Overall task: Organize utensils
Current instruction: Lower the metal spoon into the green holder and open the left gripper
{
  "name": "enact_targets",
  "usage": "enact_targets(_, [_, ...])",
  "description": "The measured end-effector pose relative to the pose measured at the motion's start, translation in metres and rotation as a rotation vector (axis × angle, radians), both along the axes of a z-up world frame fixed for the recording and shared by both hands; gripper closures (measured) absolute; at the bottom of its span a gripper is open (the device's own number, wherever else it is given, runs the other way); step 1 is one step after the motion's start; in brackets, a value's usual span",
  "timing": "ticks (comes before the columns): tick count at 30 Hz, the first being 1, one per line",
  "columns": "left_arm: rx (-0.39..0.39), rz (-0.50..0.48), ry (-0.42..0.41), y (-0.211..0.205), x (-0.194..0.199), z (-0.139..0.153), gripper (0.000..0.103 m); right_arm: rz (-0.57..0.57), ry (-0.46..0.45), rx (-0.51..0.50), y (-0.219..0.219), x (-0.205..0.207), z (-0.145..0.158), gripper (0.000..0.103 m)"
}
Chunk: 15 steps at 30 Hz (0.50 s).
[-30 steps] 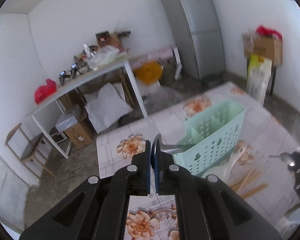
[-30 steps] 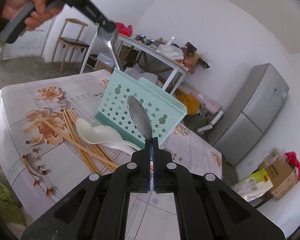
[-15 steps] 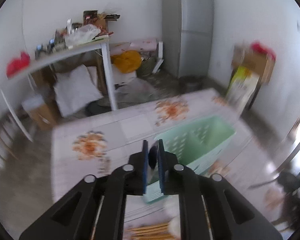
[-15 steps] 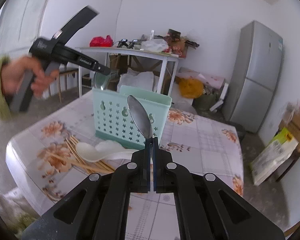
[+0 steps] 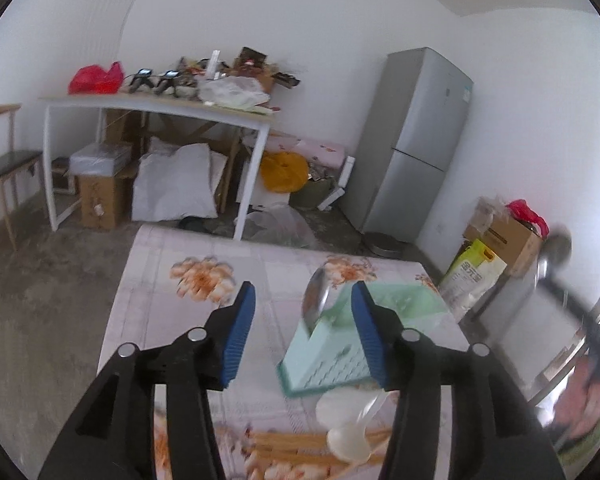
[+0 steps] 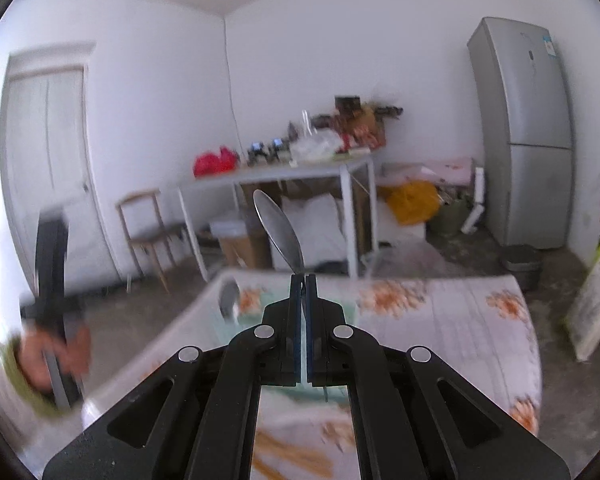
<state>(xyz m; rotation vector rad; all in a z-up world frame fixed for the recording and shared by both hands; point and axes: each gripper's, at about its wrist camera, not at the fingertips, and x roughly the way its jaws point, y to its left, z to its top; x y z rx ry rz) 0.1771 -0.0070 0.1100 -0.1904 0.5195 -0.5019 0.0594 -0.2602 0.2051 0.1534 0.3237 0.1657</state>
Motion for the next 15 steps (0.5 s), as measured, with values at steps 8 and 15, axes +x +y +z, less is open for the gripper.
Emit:
enact_targets(8, [-0.041,0.001,0.115,0.015,-0.023,-0.049,0.052,0.035,-0.049,0.037,0.005,0.057,0.008,0.103])
enact_targets(15, [-0.04,-0.034,0.166,0.003,-0.027,-0.073,0.052,0.029,0.035,0.085,-0.001,0.1,-0.029,0.103])
